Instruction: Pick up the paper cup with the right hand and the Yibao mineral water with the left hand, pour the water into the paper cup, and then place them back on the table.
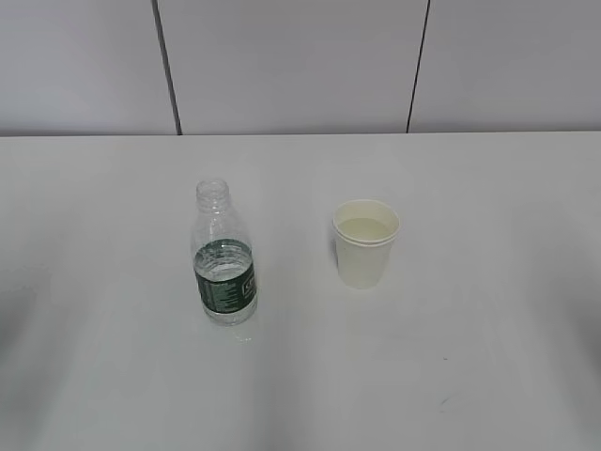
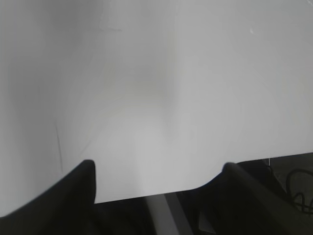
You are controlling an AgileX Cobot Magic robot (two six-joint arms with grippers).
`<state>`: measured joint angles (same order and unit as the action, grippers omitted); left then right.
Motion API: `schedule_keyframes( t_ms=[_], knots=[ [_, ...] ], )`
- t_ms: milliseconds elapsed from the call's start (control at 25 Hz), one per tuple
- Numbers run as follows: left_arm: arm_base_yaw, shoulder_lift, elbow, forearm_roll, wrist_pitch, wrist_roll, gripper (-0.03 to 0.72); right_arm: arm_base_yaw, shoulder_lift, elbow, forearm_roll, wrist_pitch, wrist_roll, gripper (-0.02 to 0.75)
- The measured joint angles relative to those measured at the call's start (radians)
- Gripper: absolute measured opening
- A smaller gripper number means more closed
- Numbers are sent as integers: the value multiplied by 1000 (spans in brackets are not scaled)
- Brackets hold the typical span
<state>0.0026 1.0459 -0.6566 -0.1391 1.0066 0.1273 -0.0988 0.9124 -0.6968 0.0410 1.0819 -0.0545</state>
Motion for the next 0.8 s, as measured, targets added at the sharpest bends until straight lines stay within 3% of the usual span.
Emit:
schedule_keyframes(
  t_ms=[200,800],
  knots=[
    [0,-170,109,-4,-9,-1,482,0,-201,171,-2,-18,-6,594],
    [0,-600,170,-15,-150,-1,472,0,-647,179,-12,-9,-8,594]
  ],
)
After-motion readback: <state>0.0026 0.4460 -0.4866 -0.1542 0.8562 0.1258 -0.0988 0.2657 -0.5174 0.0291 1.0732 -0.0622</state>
